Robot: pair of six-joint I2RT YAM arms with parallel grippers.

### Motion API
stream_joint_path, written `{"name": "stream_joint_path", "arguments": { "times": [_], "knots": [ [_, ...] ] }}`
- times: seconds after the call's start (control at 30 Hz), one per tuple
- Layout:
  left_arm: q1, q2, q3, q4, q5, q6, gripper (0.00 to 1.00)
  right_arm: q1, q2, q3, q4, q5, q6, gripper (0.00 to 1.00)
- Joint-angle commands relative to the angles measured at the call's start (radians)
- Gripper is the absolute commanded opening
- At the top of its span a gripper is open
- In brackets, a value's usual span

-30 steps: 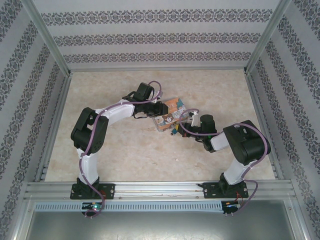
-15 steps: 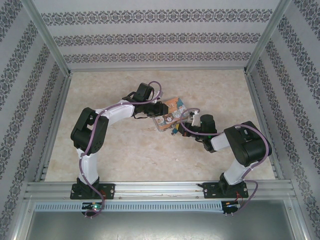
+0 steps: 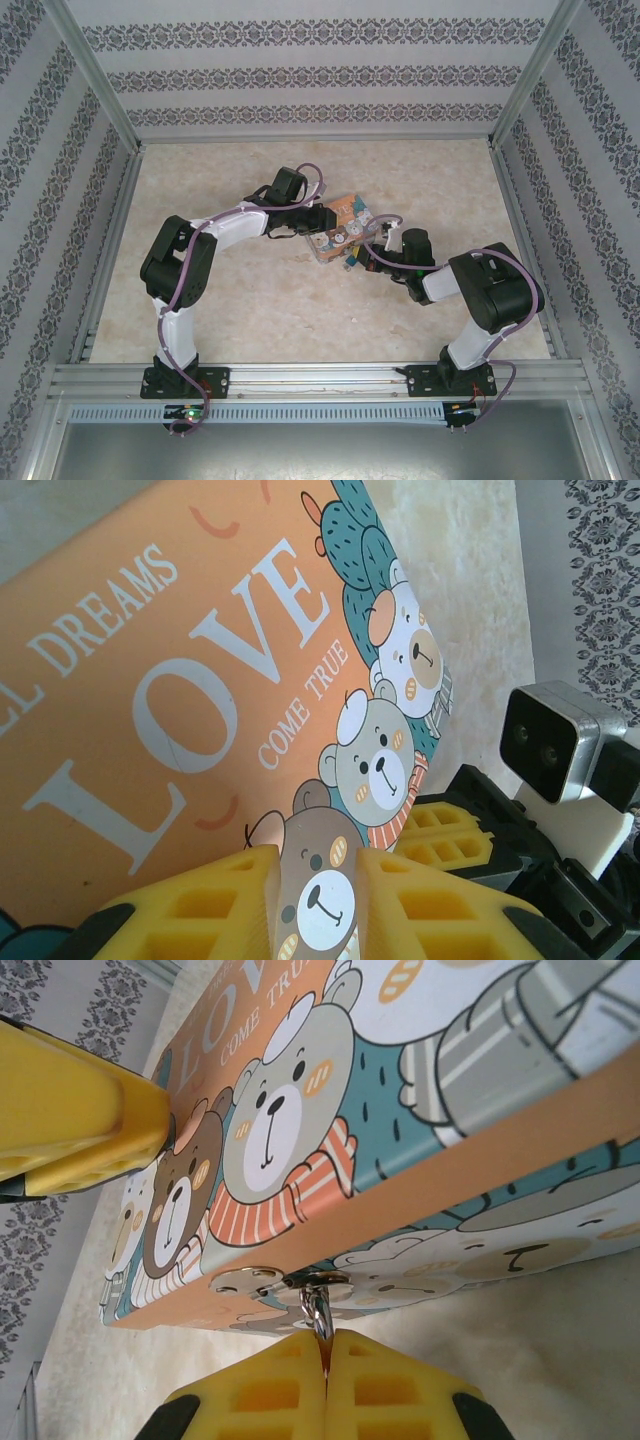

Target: Unlock the padlock with the key

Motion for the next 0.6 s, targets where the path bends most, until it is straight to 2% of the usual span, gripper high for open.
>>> {"name": "stream_joint_path", "arguments": {
  "times": [0.0, 0.57],
  "knots": [
    [0.001, 0.002, -0.049, -0.071, -0.026, 0.012, 0.27, -0.020, -0.043, 0.003, 0.104, 0.007, 0.030, 0.00],
    [0.005, -0.003, -0.063, -0.065, -0.026, 0.011, 0.27, -0.052, -0.069, 0.002, 0.112, 0.007, 0.086, 0.00]
  ]
}}
